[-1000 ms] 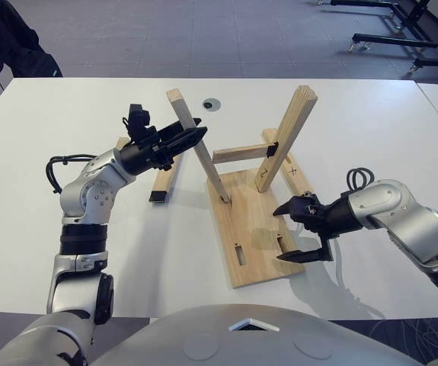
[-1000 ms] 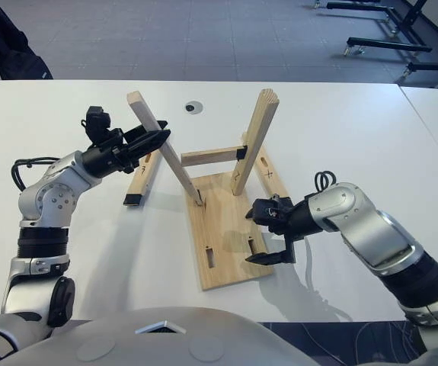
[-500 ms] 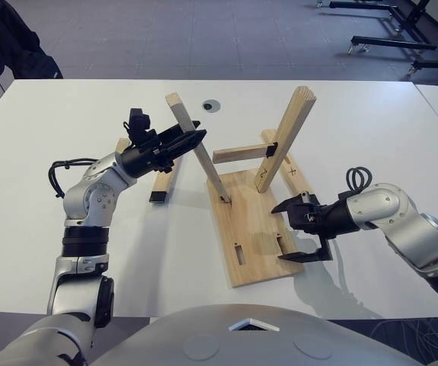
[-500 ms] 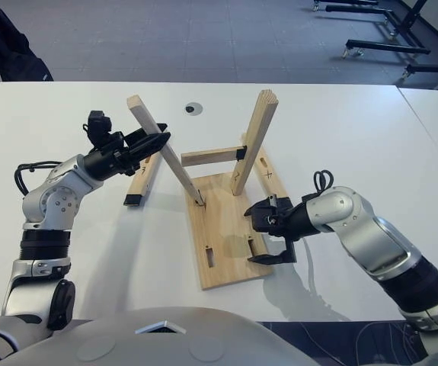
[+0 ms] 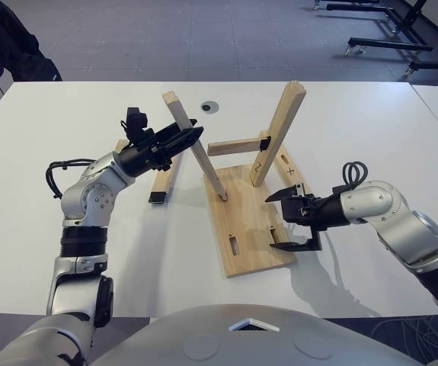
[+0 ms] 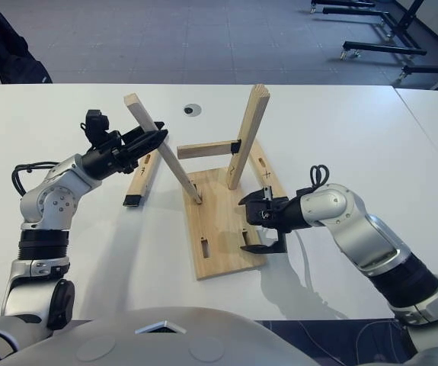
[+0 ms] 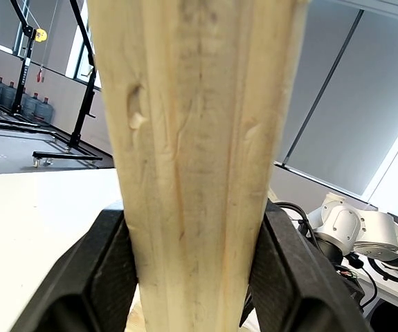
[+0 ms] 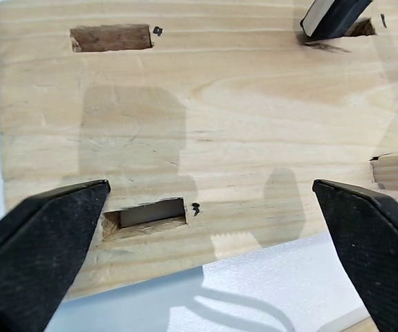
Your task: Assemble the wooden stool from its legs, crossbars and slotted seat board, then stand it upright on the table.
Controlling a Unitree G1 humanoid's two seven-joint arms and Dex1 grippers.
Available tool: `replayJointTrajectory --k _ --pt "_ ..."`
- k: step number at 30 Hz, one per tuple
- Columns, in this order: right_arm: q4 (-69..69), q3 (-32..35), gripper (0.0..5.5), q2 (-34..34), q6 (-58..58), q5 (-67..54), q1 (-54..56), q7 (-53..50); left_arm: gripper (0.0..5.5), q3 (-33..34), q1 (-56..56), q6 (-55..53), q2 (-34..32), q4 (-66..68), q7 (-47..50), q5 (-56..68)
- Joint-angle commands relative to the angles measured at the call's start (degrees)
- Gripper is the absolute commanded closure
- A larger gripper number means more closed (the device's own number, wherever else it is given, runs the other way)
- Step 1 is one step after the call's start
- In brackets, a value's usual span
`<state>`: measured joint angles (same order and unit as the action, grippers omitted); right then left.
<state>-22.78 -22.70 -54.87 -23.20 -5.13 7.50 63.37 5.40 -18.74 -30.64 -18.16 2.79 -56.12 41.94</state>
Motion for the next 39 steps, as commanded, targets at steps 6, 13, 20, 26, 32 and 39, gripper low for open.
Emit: replayJointTrajectory --k 6,13,20,26,32,39 --pt "9.3 -4.1 0.10 -0.2 3.1 10.7 0.5 -4.1 3.46 0.9 -1.4 -0.8 -1.3 -0.3 0.2 0.4" --pt "8.0 -3.9 0.10 0.1 2.3 9.3 -0.2 -3.3 3.46 2.4 -2.1 -1.6 -1.1 -1.7 1.5 1.6" --pt "6.4 -3.1 0.10 0.9 -0.6 7.5 -0.4 -3.6 3.46 4.1 -3.6 -2.3 -2.0 -2.1 1.9 3.0" --pt "4.0 -1.0 0.10 2.8 -7.2 3.1 0.9 -2.7 3.46 3.3 -1.6 -3.4 -3.8 -3.1 0.4 2.6" --pt "2.2 0.7 0.10 4.3 -12.6 -0.6 3.0 -1.9 3.46 2.0 -0.7 -2.3 -4.9 -3.2 -0.7 0.8" --pt "0.9 1.1 0.10 4.8 -15.0 -2.6 3.5 -1.8 3.46 2.2 -2.7 -0.6 -7.2 -3.1 -1.9 -0.9"
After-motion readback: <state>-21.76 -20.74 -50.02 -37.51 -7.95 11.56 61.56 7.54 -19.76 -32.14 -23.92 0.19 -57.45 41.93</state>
